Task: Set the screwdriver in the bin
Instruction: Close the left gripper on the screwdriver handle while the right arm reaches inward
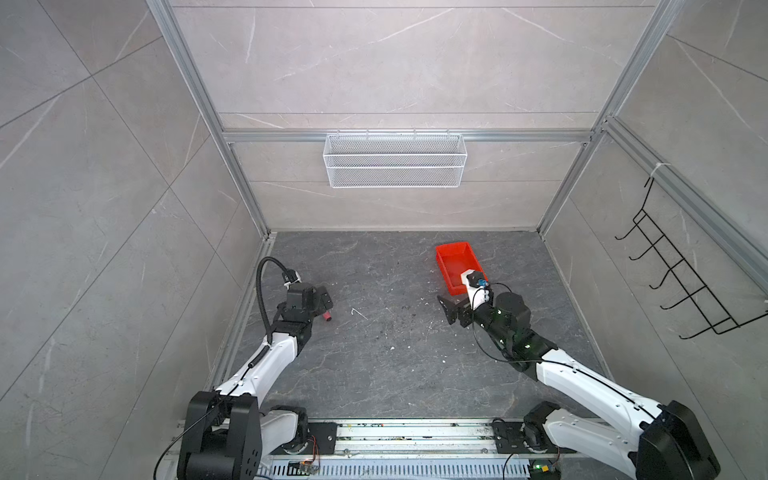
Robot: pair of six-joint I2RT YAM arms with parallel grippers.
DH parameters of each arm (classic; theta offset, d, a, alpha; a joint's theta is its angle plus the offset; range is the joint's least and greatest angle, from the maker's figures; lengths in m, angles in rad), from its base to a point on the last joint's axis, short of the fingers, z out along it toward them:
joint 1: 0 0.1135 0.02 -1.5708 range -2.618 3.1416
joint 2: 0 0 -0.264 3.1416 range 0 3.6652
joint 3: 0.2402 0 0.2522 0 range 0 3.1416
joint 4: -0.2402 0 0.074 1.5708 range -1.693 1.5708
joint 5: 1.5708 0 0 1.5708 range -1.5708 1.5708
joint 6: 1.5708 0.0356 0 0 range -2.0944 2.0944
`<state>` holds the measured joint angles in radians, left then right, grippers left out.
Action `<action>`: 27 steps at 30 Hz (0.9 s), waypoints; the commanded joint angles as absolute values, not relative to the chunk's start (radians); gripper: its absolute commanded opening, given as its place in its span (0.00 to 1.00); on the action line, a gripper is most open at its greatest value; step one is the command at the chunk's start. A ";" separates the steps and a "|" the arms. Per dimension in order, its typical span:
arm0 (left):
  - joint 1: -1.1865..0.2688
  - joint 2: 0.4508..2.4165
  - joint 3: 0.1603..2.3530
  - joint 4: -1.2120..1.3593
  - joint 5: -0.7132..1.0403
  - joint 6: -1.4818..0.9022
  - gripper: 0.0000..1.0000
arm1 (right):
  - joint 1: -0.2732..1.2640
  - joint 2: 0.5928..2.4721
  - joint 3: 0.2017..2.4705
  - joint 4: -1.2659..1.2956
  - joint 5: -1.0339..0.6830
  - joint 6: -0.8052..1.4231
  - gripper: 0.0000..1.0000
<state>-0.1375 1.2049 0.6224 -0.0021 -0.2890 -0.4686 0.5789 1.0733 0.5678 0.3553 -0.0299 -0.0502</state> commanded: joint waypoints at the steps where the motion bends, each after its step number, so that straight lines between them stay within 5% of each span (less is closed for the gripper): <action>1: -0.137 1.244 0.681 -0.098 -0.325 -0.615 1.00 | 0.679 1.126 0.637 0.315 -0.011 -0.088 0.99; 11: -0.137 1.476 0.895 -0.345 -0.345 -0.764 0.99 | 0.985 1.423 0.847 0.335 0.046 -0.199 0.99; 27: -0.137 1.795 1.129 -0.526 -0.281 -0.784 0.88 | 1.131 1.674 1.015 0.410 0.013 -0.147 0.99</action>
<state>-0.1375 1.7699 1.0885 -0.4728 -0.2897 -0.7784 1.1255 1.6646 0.9916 0.3939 0.0147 -0.1604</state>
